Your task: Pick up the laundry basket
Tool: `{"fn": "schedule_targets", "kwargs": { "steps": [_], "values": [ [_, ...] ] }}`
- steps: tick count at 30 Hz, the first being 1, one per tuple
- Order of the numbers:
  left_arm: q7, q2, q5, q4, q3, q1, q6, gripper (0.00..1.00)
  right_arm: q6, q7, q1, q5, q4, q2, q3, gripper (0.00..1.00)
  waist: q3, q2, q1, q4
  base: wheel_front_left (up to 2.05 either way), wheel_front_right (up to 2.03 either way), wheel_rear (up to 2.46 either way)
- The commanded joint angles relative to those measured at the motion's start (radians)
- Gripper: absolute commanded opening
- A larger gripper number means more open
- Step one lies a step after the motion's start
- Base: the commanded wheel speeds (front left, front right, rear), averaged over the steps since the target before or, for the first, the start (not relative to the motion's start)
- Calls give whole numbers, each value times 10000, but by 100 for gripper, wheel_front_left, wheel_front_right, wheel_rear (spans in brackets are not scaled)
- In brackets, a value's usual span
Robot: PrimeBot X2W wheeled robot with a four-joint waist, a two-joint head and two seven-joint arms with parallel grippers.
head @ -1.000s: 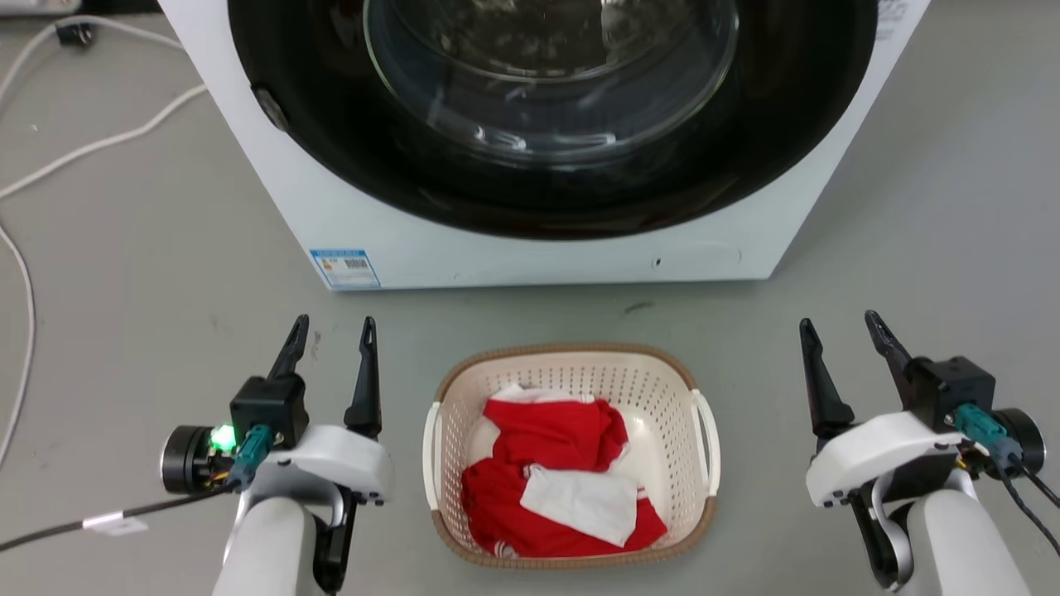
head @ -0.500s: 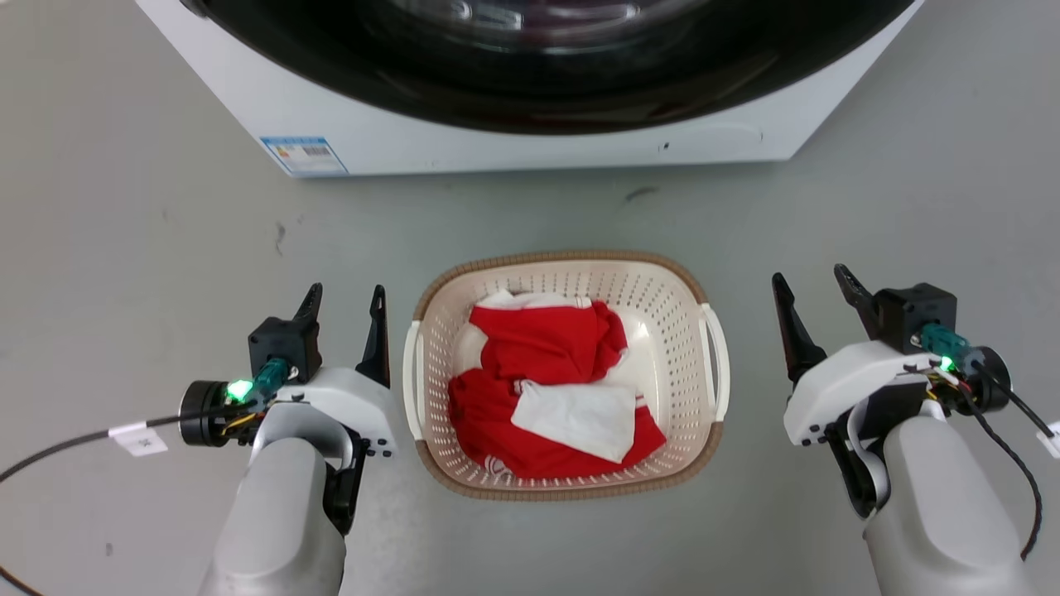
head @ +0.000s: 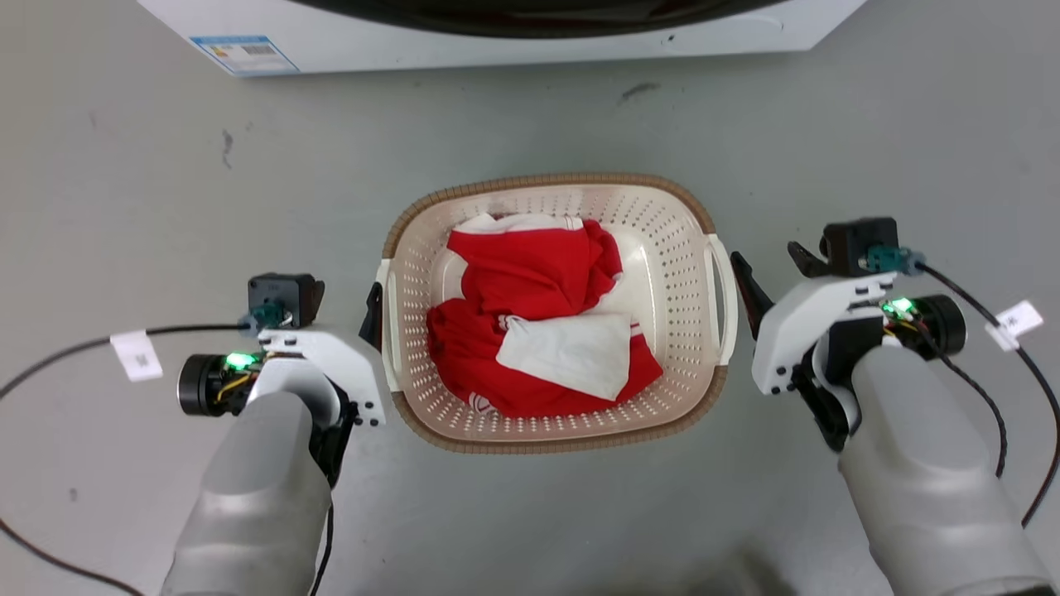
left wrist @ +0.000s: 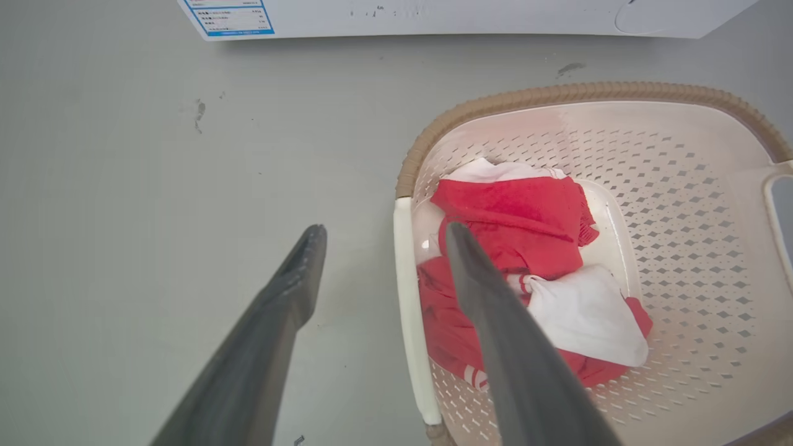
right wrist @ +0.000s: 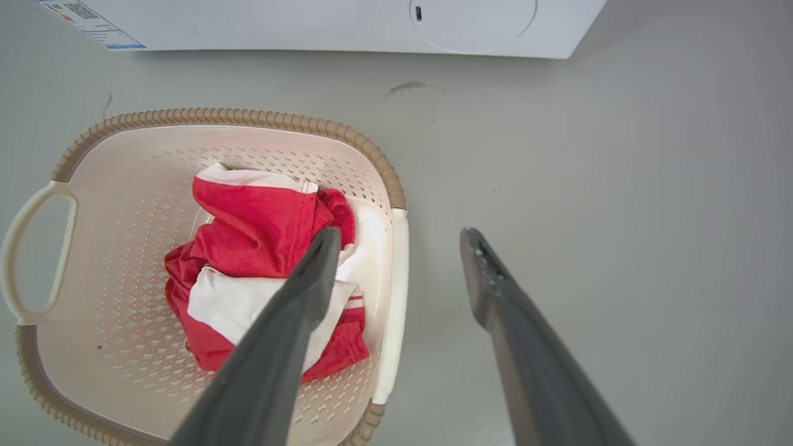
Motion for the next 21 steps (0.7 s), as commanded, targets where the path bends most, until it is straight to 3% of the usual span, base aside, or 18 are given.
{"fn": "schedule_targets", "kwargs": {
  "steps": [1, 11, 21],
  "values": [
    [170, 54, -90, 359, -80, -413, -78, 100, -5, 234, -492, 211, 379, -9, 174, 100, 388, 0, -2, -71, 0, 0, 0],
    [1051, 161, -507, 1702, -366, -1825, -208, 100, -5, 903, -2132, 802, 2062, -88, 1108, 100, 1446, 0, -2, -106, 0, 0, 0],
    [1687, 161, -908, 2108, -644, -2677, -223, 100, -7, 1168, -3185, 1182, 3233, -62, 1919, 100, 2251, 0, -2, -44, 0, 0, 0]
  ]
}}
